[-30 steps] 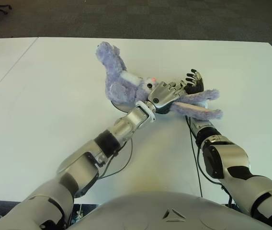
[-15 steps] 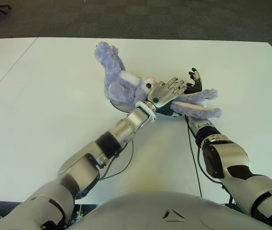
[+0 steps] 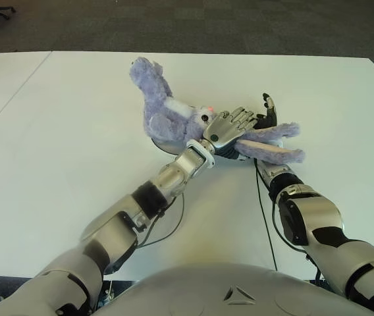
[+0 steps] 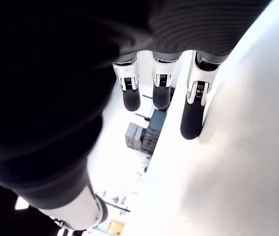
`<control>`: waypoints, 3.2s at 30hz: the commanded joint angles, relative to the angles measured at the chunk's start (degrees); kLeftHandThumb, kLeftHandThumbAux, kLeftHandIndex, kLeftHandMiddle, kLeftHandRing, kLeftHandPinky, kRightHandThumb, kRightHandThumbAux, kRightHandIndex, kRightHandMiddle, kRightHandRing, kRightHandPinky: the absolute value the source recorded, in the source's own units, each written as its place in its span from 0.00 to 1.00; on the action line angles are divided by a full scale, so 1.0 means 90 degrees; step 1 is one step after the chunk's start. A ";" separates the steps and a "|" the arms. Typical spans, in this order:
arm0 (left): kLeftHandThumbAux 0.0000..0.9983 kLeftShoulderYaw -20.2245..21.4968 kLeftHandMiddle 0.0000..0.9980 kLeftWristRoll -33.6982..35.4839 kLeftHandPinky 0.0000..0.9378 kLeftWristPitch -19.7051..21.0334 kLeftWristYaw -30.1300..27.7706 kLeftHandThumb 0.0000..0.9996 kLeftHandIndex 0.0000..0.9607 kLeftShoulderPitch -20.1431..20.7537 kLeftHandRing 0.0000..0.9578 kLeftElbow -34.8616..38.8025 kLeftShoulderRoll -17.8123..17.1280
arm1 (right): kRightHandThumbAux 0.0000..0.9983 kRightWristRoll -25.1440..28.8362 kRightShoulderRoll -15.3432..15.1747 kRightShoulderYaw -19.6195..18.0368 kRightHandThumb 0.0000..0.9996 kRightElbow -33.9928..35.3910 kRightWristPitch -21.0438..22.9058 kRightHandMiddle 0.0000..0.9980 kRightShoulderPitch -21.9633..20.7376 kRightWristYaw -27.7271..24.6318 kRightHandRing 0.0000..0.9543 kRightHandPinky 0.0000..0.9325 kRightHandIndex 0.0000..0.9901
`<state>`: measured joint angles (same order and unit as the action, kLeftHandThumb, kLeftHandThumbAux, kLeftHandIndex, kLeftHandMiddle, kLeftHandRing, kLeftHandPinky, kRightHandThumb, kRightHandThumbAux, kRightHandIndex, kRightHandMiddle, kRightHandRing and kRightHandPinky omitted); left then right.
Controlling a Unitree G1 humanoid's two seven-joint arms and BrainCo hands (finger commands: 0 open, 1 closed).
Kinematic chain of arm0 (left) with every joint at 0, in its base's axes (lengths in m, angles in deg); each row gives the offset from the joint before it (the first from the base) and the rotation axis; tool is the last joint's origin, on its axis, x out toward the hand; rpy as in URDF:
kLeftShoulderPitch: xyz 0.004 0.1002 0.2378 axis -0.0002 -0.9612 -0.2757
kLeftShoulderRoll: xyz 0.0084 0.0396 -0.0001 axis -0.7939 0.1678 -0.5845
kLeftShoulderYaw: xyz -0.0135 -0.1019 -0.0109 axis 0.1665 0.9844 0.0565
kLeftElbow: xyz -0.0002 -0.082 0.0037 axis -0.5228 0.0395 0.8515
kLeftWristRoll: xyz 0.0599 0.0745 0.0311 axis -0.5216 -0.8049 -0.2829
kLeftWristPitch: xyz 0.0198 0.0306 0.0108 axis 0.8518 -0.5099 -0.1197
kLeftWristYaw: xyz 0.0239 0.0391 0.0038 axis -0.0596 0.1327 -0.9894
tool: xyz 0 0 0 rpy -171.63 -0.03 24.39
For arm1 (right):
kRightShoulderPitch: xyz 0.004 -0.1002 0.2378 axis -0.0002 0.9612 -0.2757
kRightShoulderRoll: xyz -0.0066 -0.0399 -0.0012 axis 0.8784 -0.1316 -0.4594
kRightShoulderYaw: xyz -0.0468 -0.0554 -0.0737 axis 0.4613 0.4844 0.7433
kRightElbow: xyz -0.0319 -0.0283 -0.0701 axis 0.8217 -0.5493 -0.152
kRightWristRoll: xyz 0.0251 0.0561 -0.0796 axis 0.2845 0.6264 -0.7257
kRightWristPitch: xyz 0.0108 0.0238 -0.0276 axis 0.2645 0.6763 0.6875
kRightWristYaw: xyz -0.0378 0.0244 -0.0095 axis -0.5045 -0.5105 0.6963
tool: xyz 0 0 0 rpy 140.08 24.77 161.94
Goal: Put the doll into the plate.
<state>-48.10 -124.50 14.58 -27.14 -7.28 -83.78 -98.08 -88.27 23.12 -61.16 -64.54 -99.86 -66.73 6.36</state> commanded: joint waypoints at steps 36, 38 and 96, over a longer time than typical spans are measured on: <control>0.18 0.1650 0.00 0.5257 0.00 -0.1264 -0.6293 0.11 0.00 -0.0718 0.00 0.5539 -0.2781 | 0.85 0.0140 0.0398 -0.0313 0.46 -0.0799 0.0233 0.19 0.1270 -0.0189 0.16 0.12 0.17; 0.18 0.1804 0.00 0.5729 0.00 -0.1418 -0.6479 0.10 0.00 -0.0655 0.00 0.5532 -0.2935 | 0.85 0.0197 0.0402 -0.0359 0.48 -0.0792 0.0258 0.20 0.1242 -0.0265 0.17 0.12 0.18; 0.43 0.4452 0.00 1.4045 0.00 -0.5379 -1.1086 0.20 0.00 0.0808 0.00 0.0207 -0.4415 | 0.87 0.0464 0.0542 -0.0780 0.59 -0.0771 0.0322 0.22 0.1170 -0.0758 0.19 0.17 0.23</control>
<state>-7.41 -3.40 -34.77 -118.08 -1.14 -78.63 -137.64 -85.25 24.28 -67.67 -64.55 -102.42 -66.69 1.33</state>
